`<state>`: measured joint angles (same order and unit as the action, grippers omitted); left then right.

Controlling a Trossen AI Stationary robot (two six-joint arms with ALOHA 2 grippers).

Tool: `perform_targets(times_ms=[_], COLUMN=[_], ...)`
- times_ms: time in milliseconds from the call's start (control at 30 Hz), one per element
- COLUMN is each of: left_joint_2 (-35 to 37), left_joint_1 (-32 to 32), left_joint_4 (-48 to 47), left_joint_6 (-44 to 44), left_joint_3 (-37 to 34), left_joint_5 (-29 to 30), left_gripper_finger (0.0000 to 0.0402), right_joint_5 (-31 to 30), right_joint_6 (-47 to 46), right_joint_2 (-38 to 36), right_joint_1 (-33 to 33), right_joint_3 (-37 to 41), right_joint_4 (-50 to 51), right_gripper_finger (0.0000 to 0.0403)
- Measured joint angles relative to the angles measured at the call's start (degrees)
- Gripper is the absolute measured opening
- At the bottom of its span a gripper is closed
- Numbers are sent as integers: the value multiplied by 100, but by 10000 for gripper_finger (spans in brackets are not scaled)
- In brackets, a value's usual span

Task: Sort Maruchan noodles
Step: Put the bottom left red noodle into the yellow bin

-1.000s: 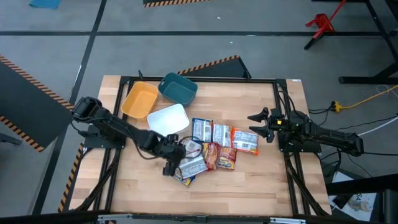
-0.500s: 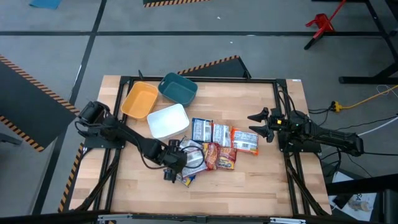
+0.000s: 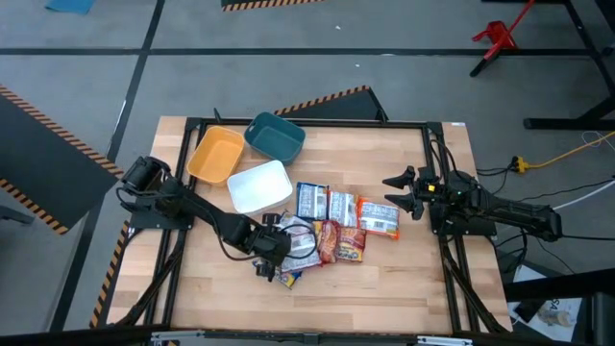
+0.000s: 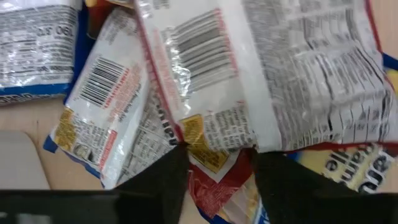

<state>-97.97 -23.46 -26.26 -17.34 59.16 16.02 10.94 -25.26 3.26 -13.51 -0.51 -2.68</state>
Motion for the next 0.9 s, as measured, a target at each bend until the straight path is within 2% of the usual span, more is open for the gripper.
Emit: perform_targets(times_ms=[333, 633, 900], left_joint_2=[-33, 129, 701], left_joint_1=[70, -65, -69], left_joint_4=[59, 380, 325], left_joint_6=[27, -612, -1274], left_joint_3=[0, -9, -9], left_joint_5=[-44, 6, 504], left_gripper_finger=[10, 1, 1], right_joint_5=[-1, -2, -56], right_joint_6=[2, -4, -11], right_joint_2=[-1, -1, -1], right_joint_1=[-1, -1, -1], right_joint_3=[0, 0, 0], right_joint_4=[0, 1, 8], right_gripper_finger=[296, 296, 296])
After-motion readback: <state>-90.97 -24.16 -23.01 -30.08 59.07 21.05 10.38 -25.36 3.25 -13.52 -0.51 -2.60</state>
